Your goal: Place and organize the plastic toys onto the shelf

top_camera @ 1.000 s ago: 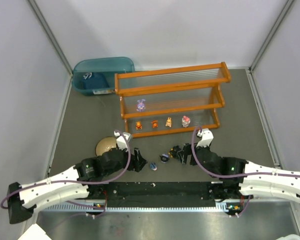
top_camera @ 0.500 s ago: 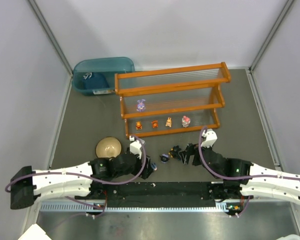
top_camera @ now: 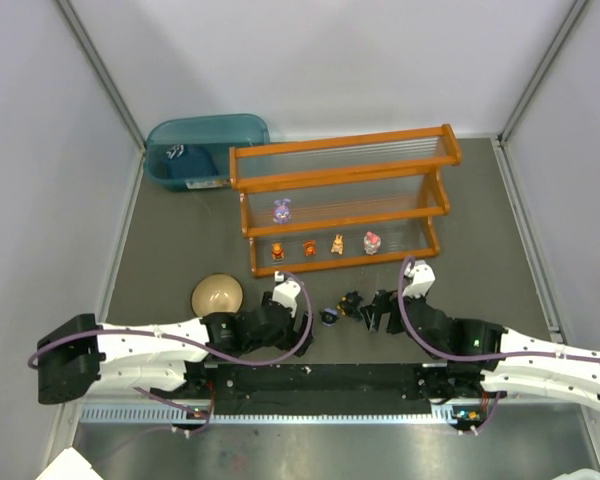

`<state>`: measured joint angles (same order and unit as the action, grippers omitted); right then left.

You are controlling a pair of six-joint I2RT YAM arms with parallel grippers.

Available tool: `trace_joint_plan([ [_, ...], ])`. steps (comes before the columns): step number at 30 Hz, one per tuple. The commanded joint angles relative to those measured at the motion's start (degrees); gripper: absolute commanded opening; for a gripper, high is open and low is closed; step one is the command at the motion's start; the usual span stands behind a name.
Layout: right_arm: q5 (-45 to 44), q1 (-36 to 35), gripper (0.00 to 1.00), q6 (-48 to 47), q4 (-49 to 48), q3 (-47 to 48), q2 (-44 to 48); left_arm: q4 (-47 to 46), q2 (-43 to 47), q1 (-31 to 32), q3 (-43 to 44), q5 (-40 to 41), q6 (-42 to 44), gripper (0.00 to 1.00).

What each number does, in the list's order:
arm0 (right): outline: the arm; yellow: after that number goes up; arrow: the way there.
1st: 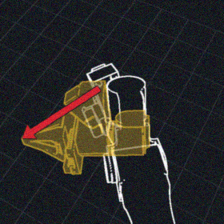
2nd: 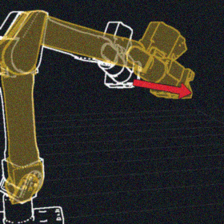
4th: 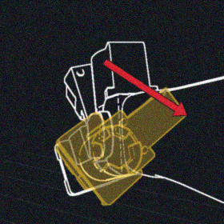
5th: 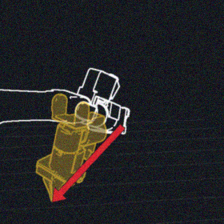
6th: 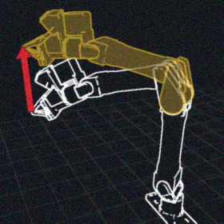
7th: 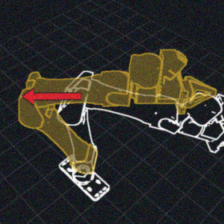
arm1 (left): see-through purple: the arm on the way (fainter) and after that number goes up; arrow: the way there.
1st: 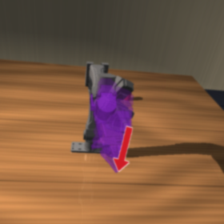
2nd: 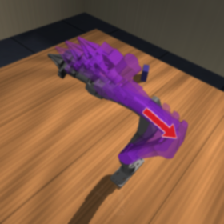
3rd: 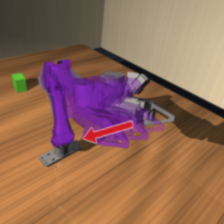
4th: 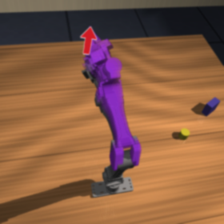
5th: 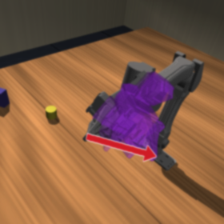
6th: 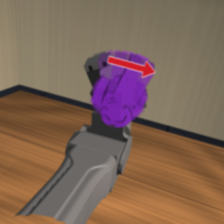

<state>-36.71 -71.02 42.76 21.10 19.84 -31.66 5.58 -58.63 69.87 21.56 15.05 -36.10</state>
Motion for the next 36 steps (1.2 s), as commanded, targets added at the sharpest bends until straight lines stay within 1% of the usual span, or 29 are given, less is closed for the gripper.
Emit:
trace_joint_plan([
  [1, -0.21, -0.61, 0.86, 0.48, -0.19, -0.23, 1.07, -5.14, -0.69, 0.10, 1.82, 0.86, 1.55, 0.88],
  [3, -0.21, -0.61, 0.86, 0.74, -0.10, -0.41, 1.34, -5.14, -0.96, 0.01, 1.73, 0.86, 1.73, 0.87],
  [7, -0.12, -0.61, 0.86, 0.74, -0.01, -0.50, 1.34, -7.69, -1.75, -0.26, 1.12, 0.16, 2.17, 0.78],
  [10, -0.12, -0.69, 0.86, 0.74, 0.17, -0.41, 1.34, -8.66, -2.36, -0.61, 0.85, -0.37, 2.35, 0.75],
  [19, -0.29, -0.61, 0.86, 0.92, 0.43, -0.59, 1.43, -11.03, -5.00, -1.22, 0.24, -2.04, 2.79, 0.72],
  [22, -0.29, -0.61, 0.86, 0.92, 0.34, -0.59, 1.43, -12.17, -5.97, -1.31, -0.29, -2.66, 2.61, 0.70],
  [24, -0.29, -0.61, 0.86, 1.09, 0.34, -0.68, 1.42, -12.70, -6.49, -1.40, -0.47, -3.18, 2.70, 0.66],
  [30, -0.38, -0.69, 0.86, 1.09, 0.34, -0.85, 1.34, -13.41, -7.20, -1.58, -0.56, -3.71, 2.79, 0.61],
  [36, -0.47, -0.61, 0.87, 1.27, 0.34, -0.94, 1.25, -13.49, -7.37, -1.66, -0.82, -4.06, 2.70, 0.60],
])
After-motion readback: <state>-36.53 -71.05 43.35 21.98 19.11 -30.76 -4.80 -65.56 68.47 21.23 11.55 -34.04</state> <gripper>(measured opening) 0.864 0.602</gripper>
